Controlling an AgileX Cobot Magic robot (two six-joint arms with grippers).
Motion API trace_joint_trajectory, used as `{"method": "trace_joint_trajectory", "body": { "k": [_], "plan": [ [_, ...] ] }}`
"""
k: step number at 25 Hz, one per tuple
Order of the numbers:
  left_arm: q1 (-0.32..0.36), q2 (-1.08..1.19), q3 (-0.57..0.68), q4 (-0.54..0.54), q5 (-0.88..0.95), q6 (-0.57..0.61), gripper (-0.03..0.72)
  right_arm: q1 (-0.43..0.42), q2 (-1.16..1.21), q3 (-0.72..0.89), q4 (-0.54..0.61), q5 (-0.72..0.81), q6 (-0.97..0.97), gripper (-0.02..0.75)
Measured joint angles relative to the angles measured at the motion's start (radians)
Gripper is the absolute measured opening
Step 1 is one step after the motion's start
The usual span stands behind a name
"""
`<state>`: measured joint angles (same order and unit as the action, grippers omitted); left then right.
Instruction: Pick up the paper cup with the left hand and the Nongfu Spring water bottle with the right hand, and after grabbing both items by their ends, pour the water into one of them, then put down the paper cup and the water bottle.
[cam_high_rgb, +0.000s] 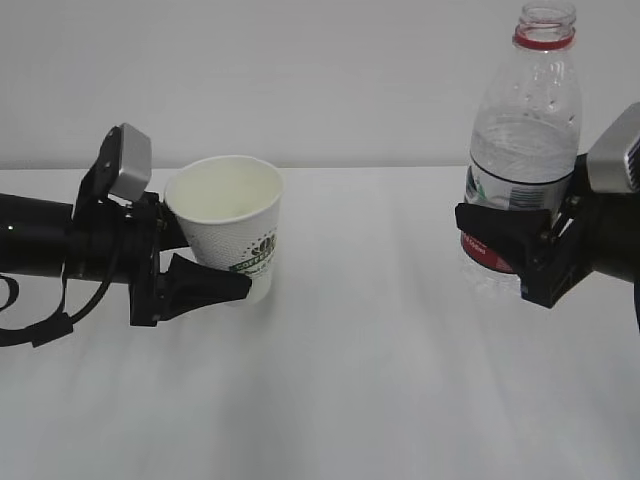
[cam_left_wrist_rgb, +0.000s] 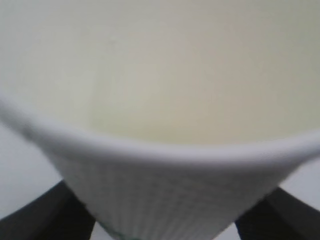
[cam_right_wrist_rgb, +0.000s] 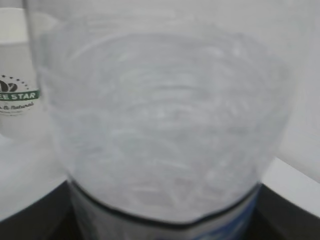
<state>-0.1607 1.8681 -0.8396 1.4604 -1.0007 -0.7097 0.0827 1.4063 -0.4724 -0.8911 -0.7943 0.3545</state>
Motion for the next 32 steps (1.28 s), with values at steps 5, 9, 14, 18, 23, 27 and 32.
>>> {"method": "trace_joint_trajectory", "body": {
  "k": [5, 9, 14, 18, 23, 27, 32],
  "plan": [
    [0.000, -0.111, 0.074, 0.000, -0.001, 0.000, 0.564, 0.000, 0.000, 0.000, 0.000, 0.000, 0.000, 0.486],
    [-0.007, -0.195, 0.116, -0.008, -0.005, -0.001, 0.563, 0.000, 0.000, 0.000, 0.000, 0.000, 0.000, 0.486],
    [-0.061, -0.232, 0.131, -0.019, -0.006, -0.002, 0.562, 0.000, 0.000, 0.000, 0.000, 0.000, 0.000, 0.486],
    [-0.113, -0.233, 0.131, -0.025, -0.006, -0.002, 0.562, 0.000, 0.000, 0.000, 0.000, -0.008, 0.000, 0.486],
    [-0.190, -0.233, 0.131, -0.027, -0.006, -0.002, 0.554, 0.000, 0.000, 0.000, 0.000, -0.008, 0.000, 0.486],
    [-0.248, -0.233, 0.131, -0.043, 0.008, -0.002, 0.552, 0.000, 0.000, 0.000, 0.000, -0.008, 0.000, 0.486],
    [-0.297, -0.233, 0.132, -0.068, 0.019, -0.002, 0.550, 0.000, 0.000, 0.000, 0.000, -0.008, 0.000, 0.486]
  ]
}}
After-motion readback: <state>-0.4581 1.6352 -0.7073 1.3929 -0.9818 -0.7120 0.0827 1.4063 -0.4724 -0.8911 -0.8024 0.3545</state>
